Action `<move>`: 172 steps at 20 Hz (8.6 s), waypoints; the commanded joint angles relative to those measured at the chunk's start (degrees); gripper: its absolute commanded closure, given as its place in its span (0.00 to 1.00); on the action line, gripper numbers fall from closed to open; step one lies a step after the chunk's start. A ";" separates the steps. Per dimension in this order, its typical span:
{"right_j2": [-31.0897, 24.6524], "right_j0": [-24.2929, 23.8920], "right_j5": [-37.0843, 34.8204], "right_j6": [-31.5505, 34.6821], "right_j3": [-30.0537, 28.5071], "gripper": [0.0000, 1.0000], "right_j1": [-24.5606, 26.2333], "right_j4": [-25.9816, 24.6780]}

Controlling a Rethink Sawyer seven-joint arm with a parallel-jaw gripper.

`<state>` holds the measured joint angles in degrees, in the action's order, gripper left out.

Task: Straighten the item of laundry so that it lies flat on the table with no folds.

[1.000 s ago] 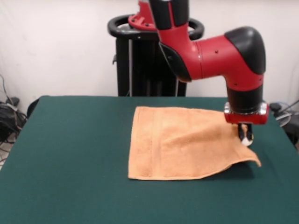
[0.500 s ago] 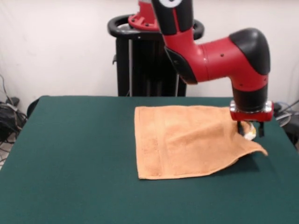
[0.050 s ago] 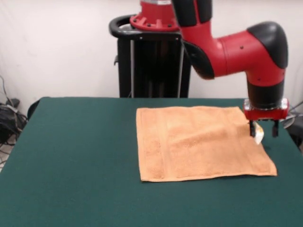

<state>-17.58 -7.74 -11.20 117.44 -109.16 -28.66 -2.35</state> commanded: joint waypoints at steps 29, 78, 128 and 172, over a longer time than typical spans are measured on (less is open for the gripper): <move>17.90 -1.37 2.48 -2.05 16.93 0.00 15.43 -20.42; 20.98 -0.85 -18.00 -7.32 19.49 0.00 5.57 -8.35; 11.33 -4.84 2.95 4.54 18.43 0.00 12.37 -27.20; 13.35 -4.82 -11.79 -0.62 6.03 0.00 -13.81 -14.56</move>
<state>3.10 -8.49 -15.36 117.41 -94.43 -35.90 -19.50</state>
